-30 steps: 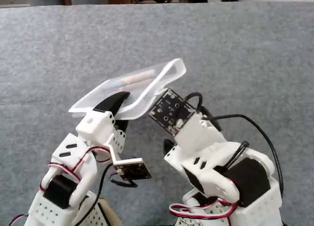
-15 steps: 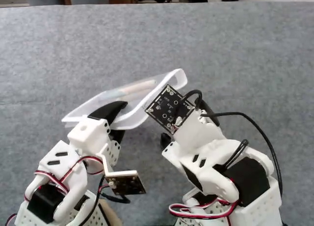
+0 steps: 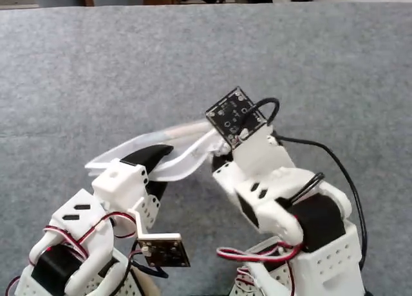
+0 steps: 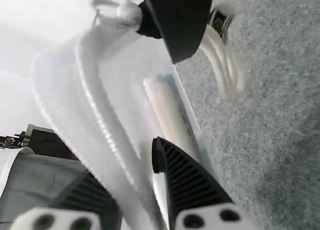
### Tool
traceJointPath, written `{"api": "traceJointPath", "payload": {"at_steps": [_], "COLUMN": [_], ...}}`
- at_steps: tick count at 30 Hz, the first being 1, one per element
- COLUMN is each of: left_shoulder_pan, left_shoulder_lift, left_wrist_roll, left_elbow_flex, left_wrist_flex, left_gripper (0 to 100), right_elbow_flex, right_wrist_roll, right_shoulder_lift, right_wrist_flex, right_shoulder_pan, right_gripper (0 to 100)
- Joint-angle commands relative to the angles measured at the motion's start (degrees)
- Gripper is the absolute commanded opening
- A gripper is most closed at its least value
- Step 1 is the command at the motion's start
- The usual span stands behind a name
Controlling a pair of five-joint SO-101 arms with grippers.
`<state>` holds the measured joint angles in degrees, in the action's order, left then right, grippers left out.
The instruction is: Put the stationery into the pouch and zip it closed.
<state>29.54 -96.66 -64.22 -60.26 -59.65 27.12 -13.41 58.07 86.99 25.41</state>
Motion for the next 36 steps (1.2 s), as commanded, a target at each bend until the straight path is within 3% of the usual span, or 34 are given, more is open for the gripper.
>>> {"api": "traceJointPath", "payload": {"at_steps": [1, 4, 15, 20, 27, 36], "left_shoulder_pan": [0.3, 0.2, -3.3, -3.6, -3.6, 0.0], "left_shoulder_lift": [0.0, 0.0, 0.4, 0.4, 0.6, 0.8], "left_wrist_roll": [0.6, 0.8, 1.1, 7.8, 17.8, 27.4], "left_elbow_flex": [4.0, 3.7, 0.0, 0.7, 9.1, 14.1], "left_wrist_flex": [0.4, 0.4, 4.0, 3.2, -9.0, -14.9], "left_gripper": [3, 3, 3, 3, 3, 3], "right_elbow_flex": [0.1, 0.1, -5.4, -7.2, 0.7, 6.3], "right_wrist_roll": [0.7, 0.3, 0.0, -5.3, -5.9, -9.7], "right_shoulder_lift": [0.1, 0.3, 1.2, 4.1, 3.8, 3.8], "right_wrist_flex": [-1.2, -2.5, 0.1, 0.1, -5.5, -9.5], "right_shoulder_pan": [-1.1, -1.2, -3.3, -7.1, -14.7, -17.1], "right_gripper": [10.6, 1.4, 1.2, 1.2, 1.2, 1.2]}}
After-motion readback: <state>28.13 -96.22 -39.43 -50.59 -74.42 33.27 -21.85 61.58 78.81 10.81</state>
